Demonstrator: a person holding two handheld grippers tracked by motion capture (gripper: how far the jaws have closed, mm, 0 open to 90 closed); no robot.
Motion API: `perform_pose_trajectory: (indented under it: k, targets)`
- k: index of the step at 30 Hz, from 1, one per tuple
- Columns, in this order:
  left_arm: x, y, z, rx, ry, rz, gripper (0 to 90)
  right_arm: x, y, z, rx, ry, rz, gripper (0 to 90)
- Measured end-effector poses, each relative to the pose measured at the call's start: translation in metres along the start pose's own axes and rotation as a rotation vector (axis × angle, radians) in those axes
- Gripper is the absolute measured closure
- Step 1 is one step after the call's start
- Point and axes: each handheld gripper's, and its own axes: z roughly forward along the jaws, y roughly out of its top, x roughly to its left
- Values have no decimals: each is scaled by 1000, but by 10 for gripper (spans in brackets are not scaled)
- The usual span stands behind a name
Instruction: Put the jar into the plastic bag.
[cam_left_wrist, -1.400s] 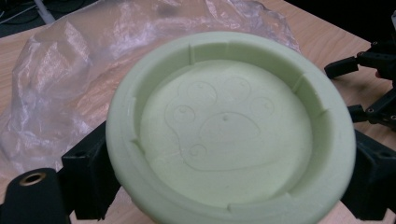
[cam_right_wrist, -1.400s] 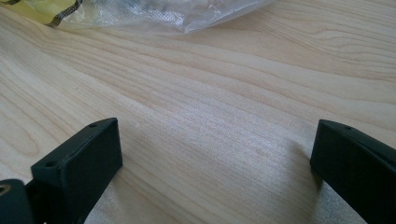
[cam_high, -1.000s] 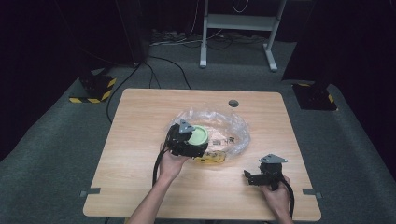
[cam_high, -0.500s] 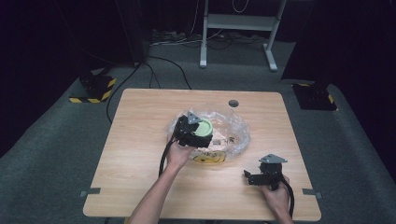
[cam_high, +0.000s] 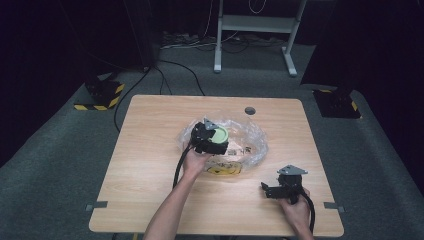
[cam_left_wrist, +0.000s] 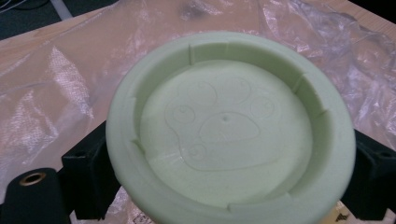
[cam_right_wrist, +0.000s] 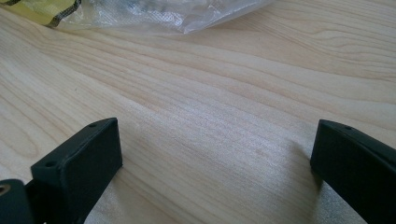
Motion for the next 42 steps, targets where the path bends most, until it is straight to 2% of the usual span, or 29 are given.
perform_pose_trajectory:
  k: [12,17,22,23,31,33,40,42]
  targets:
    - [5,-16,21,51,47,7,113,0,0,0,0,0,2,18]
    - [7,-21,27,52,54,-13,113,0,0,0,1,-1,3,18]
    - [7,-25,30,76,60,6,113,0,0,0,1,-1,2,18]
    - [7,-25,31,70,59,-4,113,0,0,0,0,-1,1,18]
    - [6,-29,35,88,67,6,113,0,0,0,1,-1,3,18]
    - [7,-31,36,104,77,21,113,0,0,0,1,-1,2,18]
    - [8,-33,37,103,73,4,113,0,0,0,1,-1,3,18]
    - [10,-34,36,122,71,15,112,0,0,0,1,-1,2,18]
